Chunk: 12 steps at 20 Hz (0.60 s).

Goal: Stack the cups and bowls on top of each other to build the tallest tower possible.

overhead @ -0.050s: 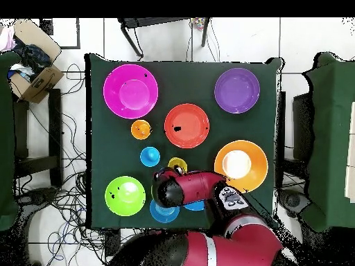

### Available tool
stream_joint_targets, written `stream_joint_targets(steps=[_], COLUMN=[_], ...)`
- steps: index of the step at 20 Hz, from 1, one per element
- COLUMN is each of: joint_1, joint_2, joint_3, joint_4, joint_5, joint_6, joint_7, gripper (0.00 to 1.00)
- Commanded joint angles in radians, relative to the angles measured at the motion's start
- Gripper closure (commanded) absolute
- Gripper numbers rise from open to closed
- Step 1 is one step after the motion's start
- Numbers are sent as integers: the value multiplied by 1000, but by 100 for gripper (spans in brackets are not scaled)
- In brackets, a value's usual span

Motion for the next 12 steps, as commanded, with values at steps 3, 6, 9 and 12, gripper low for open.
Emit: stream_joint_targets(steps=[3,6,9,12], joint_1=[19,-9,-39,-64], joint_2=[26,-39,-127,-201], joint_3=[11,39,77,124], joint_4=[-78,-34,7,12], joint_5=[-92,-90,-74,-32], joint_6=[-28,4,73,185], joint_7=[42,38,21,-25], gripper=[100,100,100,100])
